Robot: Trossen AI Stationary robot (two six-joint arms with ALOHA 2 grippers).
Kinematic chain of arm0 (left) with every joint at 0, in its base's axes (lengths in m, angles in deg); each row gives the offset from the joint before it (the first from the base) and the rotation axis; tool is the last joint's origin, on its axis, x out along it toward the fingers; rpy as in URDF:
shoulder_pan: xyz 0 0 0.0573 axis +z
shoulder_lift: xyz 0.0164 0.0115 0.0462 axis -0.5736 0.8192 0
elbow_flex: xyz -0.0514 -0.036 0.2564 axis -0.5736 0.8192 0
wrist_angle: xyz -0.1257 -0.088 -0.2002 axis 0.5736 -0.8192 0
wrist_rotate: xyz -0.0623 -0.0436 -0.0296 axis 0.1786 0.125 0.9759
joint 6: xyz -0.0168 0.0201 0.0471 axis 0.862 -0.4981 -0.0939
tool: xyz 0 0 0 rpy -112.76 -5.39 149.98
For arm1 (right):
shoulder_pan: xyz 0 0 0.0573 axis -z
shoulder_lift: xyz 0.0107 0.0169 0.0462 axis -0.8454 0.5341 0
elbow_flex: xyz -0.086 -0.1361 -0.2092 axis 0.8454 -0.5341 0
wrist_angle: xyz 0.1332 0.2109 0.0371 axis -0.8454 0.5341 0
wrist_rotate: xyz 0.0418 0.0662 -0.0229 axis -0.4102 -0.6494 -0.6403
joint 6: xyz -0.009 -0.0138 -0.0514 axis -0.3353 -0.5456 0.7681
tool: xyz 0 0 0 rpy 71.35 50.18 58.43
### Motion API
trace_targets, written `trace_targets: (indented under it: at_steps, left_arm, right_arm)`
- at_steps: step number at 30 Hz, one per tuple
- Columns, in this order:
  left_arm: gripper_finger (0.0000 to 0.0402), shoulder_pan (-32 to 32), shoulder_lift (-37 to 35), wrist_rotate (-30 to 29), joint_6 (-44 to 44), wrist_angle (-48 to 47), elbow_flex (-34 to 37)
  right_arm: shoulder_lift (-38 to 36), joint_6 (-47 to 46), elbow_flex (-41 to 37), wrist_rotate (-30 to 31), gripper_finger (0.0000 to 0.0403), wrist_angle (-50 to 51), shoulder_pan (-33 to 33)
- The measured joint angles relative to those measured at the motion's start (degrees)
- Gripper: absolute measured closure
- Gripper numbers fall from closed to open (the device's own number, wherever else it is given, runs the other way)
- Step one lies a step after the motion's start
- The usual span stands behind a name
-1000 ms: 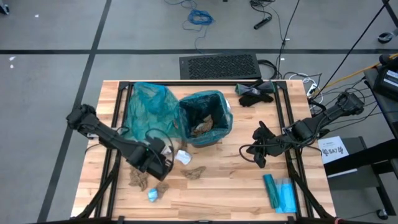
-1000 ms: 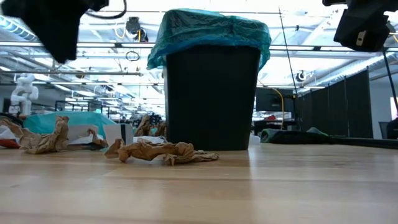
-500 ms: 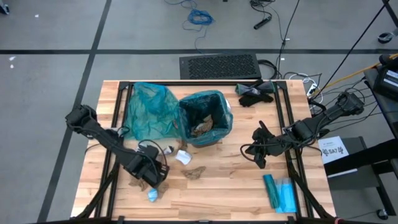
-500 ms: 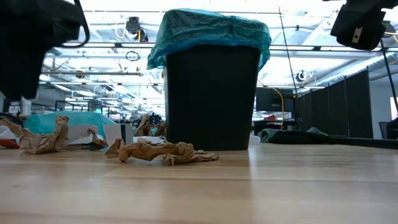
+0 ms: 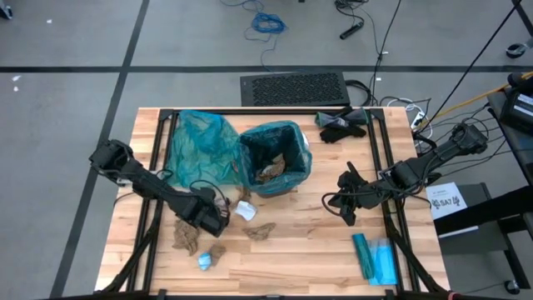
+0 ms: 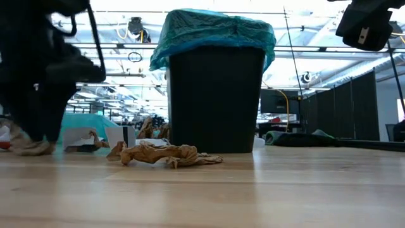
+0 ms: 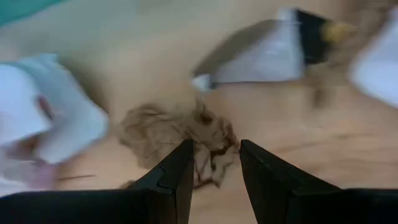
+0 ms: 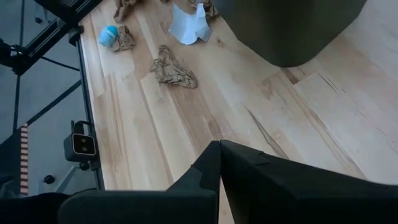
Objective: Place trash/remove bag and relplace
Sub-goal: Put the brown napkin into the trash bin
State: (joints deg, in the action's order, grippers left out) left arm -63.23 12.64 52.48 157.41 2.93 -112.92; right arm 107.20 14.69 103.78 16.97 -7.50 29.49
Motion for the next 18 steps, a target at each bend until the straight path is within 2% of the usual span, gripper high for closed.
trace_targets:
  at_steps: [3,5,9,13,18]
  left_arm:
    - [0.0276,0.6,0.0,2.3,-1.5,1.8,2.1]
    - [0.0293,0.9,0.0,5.1,-4.9,4.8,3.4]
    - [0.0381,0.7,-0.1,7.5,-5.2,10.3,4.6]
    - [0.0395,-0.2,0.2,9.1,-3.5,16.3,2.4]
    - [0.0398,-2.6,0.1,3.9,-8.1,19.4,-5.9]
  right_arm:
    - [0.0,0.0,0.0,-0.1,0.0403,0.0,0.0]
    - [0.0,-0.1,0.0,-0.1,0.0403,0.0,0.0]
    - [0.0,0.0,0.0,-0.1,0.0403,0.1,0.0]
    - [0.0,0.3,0.0,-0.1,0.0403,0.1,0.0]
    - [0.0,0.9,0.0,-0.1,0.0403,0.1,0.0]
